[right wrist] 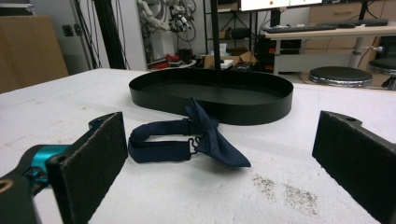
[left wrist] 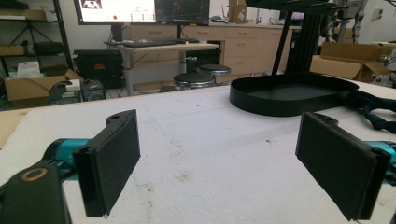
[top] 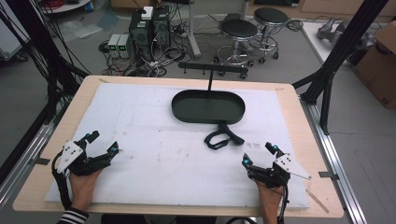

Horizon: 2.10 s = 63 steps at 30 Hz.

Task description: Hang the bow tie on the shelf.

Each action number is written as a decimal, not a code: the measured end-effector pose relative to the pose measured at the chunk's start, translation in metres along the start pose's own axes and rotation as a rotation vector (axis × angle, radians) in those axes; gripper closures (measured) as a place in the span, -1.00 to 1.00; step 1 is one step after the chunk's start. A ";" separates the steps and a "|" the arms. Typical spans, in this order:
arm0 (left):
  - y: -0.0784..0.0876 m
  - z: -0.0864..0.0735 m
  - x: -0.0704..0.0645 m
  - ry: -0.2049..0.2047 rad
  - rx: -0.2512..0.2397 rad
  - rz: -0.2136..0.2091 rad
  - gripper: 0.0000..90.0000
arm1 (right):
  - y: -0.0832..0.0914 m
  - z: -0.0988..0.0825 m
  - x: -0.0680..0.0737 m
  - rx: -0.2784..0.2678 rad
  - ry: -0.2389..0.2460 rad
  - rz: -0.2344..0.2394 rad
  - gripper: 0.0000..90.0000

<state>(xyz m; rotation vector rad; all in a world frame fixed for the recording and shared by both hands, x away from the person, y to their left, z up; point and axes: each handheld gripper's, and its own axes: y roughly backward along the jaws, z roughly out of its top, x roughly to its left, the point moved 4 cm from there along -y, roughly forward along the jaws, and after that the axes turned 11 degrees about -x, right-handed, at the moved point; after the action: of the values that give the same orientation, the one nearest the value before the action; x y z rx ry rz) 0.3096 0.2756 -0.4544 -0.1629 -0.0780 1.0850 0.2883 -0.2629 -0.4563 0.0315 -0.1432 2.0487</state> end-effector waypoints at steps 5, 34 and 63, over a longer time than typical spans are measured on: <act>0.000 0.000 0.000 0.003 0.000 0.001 -0.68 | 0.000 0.000 0.001 -0.002 0.004 0.001 -0.95; 0.000 0.000 0.001 0.007 0.003 0.004 -0.68 | -0.004 0.000 0.002 0.045 0.023 -0.012 -0.95; -0.001 0.000 0.001 0.016 0.000 0.009 -0.68 | -0.050 0.027 0.001 0.393 0.169 0.121 -0.95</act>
<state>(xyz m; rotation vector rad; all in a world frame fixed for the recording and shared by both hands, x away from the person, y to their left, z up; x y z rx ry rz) 0.3109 0.2766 -0.4543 -0.1721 -0.0625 1.0929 0.3308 -0.2423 -0.4254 0.0955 0.3719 2.1606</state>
